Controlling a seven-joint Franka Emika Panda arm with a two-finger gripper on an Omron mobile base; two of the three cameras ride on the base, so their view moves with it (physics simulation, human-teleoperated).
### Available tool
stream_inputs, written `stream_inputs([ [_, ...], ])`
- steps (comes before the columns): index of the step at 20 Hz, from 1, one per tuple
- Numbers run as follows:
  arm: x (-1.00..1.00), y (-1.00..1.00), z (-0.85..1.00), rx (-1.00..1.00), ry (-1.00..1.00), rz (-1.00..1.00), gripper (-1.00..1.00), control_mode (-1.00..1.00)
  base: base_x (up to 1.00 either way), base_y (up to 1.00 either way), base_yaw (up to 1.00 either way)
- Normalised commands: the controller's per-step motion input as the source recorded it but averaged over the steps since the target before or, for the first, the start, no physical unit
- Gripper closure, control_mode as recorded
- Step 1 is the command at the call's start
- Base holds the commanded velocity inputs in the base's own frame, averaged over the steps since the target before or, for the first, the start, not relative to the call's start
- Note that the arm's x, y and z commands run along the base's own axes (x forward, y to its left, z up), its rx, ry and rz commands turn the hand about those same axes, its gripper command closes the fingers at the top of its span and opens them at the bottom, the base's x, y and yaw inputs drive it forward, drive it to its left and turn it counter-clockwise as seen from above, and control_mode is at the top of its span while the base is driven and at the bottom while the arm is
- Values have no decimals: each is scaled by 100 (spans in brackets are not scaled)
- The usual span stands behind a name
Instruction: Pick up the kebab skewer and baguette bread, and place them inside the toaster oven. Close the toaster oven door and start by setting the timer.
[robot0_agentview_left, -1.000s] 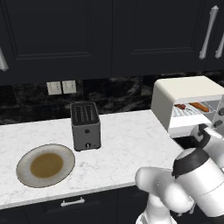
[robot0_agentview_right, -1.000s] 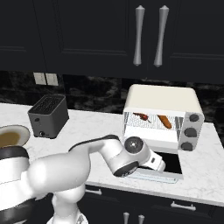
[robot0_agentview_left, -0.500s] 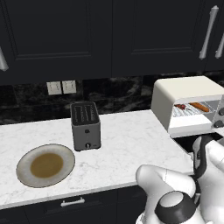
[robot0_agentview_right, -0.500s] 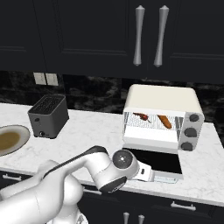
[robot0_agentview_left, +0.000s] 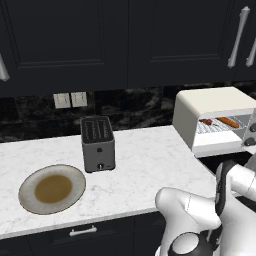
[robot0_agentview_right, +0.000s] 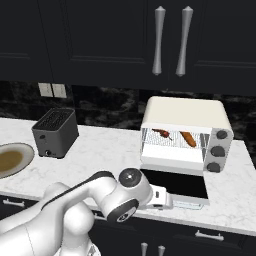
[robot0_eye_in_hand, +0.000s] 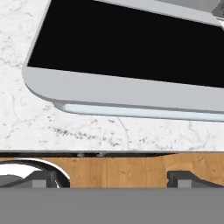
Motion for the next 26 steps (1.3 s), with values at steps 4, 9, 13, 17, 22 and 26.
stream_inputs([
  [4,0,0,-2,0,0,16,-100,-100,0,0,0],
  [9,0,0,-6,9,-1,3,-100,-100,0,0,0],
  [13,32,0,0,10,7,-5,-100,-100,0,0,0],
  [17,37,0,-4,11,5,-6,-100,-100,0,0,0],
  [22,11,-11,-28,6,5,-4,-100,-100,0,0,0],
  [26,6,-25,-27,5,5,-5,-100,-100,0,0,0],
])
